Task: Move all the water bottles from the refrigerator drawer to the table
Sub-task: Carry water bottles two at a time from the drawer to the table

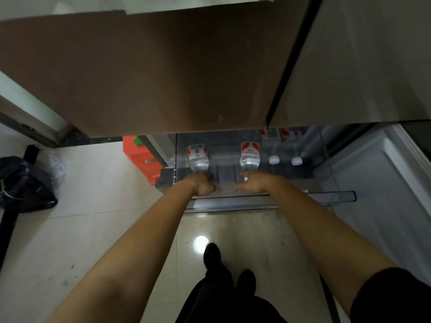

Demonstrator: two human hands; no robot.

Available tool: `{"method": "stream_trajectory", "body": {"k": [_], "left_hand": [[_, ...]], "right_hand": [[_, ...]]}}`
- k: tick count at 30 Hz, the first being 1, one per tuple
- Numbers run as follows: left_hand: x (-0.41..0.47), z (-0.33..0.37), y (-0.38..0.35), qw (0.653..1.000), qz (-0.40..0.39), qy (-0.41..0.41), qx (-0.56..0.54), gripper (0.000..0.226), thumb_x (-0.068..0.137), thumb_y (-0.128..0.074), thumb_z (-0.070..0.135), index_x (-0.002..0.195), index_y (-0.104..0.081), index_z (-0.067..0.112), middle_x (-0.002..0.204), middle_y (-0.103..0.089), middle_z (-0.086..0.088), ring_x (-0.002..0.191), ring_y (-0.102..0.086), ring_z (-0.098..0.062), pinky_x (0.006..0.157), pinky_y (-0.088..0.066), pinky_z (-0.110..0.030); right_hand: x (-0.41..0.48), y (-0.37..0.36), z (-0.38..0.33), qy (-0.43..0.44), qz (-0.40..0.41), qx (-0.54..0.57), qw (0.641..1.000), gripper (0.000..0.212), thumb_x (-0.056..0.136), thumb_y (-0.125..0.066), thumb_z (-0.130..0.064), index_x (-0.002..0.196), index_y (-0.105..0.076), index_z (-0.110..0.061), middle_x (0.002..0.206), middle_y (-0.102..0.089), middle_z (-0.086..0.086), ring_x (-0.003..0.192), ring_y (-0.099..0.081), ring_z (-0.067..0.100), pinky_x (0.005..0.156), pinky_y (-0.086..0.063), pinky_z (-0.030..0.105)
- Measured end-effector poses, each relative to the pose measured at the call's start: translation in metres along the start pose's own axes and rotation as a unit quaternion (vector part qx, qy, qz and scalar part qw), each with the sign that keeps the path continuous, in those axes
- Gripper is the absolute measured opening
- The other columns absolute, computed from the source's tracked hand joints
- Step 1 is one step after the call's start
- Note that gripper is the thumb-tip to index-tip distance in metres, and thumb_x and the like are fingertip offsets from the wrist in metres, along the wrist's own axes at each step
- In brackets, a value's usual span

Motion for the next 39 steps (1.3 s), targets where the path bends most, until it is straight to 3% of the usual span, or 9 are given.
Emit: {"method": "stream_trajectory", "body": {"k": [6, 10, 13, 19, 23, 28, 31, 34, 39], "left_hand": [[-0.046, 0.017, 0.016, 0.993, 0.117, -0.014, -0.010, 0.047, 0.094, -0.055, 0.042, 0.138, -0.048, 0.025, 0.140, -0.052, -0.016, 0.125, -0.050, -0.034, 0.102, -0.044, -0.038], [-0.085, 0.024, 0.037, 0.933, 0.359, -0.019, 0.006, 0.048, 0.083, -0.068, 0.050, 0.119, -0.051, 0.023, 0.116, -0.059, -0.017, 0.111, -0.054, -0.037, 0.084, -0.048, -0.040], [-0.109, 0.029, 0.051, 0.888, 0.458, -0.017, 0.025, 0.044, 0.080, -0.070, 0.056, 0.107, -0.052, 0.027, 0.105, -0.064, -0.010, 0.101, -0.057, -0.032, 0.079, -0.052, -0.039], [-0.111, 0.040, 0.045, 0.880, 0.462, -0.040, 0.098, 0.047, 0.083, -0.069, 0.052, 0.115, -0.051, 0.021, 0.108, -0.063, -0.010, 0.102, -0.056, -0.030, 0.082, -0.049, -0.040], [-0.107, 0.038, 0.035, 0.879, 0.472, -0.056, -0.016, 0.052, 0.079, -0.078, 0.038, 0.116, -0.052, 0.013, 0.113, -0.058, -0.011, 0.105, -0.053, -0.029, 0.082, -0.048, -0.040], [-0.105, 0.031, 0.020, 0.875, 0.470, -0.059, -0.102, 0.070, 0.075, -0.082, 0.036, 0.129, -0.041, 0.020, 0.121, -0.045, -0.009, 0.111, -0.052, -0.029, 0.085, -0.053, -0.040], [-0.103, 0.030, 0.015, 0.883, 0.447, -0.063, -0.128, 0.097, 0.072, -0.086, 0.033, 0.146, -0.023, 0.031, 0.132, -0.044, -0.009, 0.113, -0.056, -0.030, 0.088, -0.052, -0.042], [-0.099, 0.020, 0.014, 0.880, 0.423, -0.044, -0.213, 0.115, 0.070, -0.088, 0.029, 0.151, -0.008, 0.038, 0.136, -0.053, -0.010, 0.116, -0.059, -0.034, 0.093, -0.051, -0.046], [-0.110, 0.015, 0.018, 0.866, 0.425, -0.043, -0.262, 0.079, 0.074, -0.082, 0.031, 0.138, -0.037, 0.022, 0.118, -0.066, -0.006, 0.107, -0.064, -0.029, 0.092, -0.054, -0.041]], "right_hand": [[-0.046, 0.020, -0.017, 0.055, 0.078, -0.040, 0.995, 0.031, 0.094, -0.058, -0.043, 0.120, -0.068, -0.031, 0.129, -0.061, 0.002, 0.118, -0.058, 0.028, 0.084, -0.043, 0.027], [-0.086, 0.037, -0.024, 0.117, 0.269, -0.048, 0.955, 0.029, 0.086, -0.069, -0.041, 0.111, -0.058, -0.031, 0.108, -0.067, 0.005, 0.099, -0.064, 0.031, 0.067, -0.041, 0.030], [-0.116, 0.064, -0.023, 0.112, 0.385, 0.002, 0.916, 0.029, 0.086, -0.068, -0.041, 0.110, -0.054, -0.032, 0.097, -0.070, 0.005, 0.091, -0.065, 0.032, 0.065, -0.041, 0.032], [-0.115, 0.065, -0.021, 0.101, 0.332, 0.007, 0.938, 0.038, 0.081, -0.072, -0.047, 0.111, -0.054, -0.033, 0.104, -0.070, 0.004, 0.096, -0.066, 0.031, 0.074, -0.052, 0.036], [-0.105, 0.053, -0.016, 0.080, 0.346, 0.110, 0.928, 0.050, 0.078, -0.073, -0.049, 0.119, -0.059, -0.026, 0.108, -0.071, 0.004, 0.100, -0.067, 0.028, 0.076, -0.053, 0.033], [-0.098, 0.035, -0.008, 0.034, 0.349, 0.073, 0.934, 0.071, 0.070, -0.079, -0.057, 0.130, -0.051, -0.030, 0.126, -0.053, 0.009, 0.112, -0.058, 0.032, 0.083, -0.051, 0.039], [-0.089, 0.022, -0.003, 0.019, 0.333, 0.105, 0.937, 0.082, 0.067, -0.087, -0.047, 0.135, -0.045, -0.029, 0.138, -0.040, 0.009, 0.122, -0.053, 0.034, 0.092, -0.049, 0.040], [-0.089, 0.025, -0.003, 0.033, 0.346, 0.187, 0.919, 0.079, 0.069, -0.089, -0.034, 0.134, -0.046, -0.025, 0.135, -0.054, 0.006, 0.120, -0.056, 0.030, 0.094, -0.048, 0.036], [-0.104, 0.030, -0.009, 0.071, 0.342, 0.232, 0.908, 0.074, 0.069, -0.090, -0.025, 0.130, -0.047, -0.025, 0.124, -0.063, 0.003, 0.113, -0.060, 0.025, 0.084, -0.046, 0.027]]}}
Point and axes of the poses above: each hand's wrist, its own x-axis towards the middle knuckle, its own y-axis out of the back of the hand, z = x × y, the point moved 6 cm from there along x, towards the middle knuckle
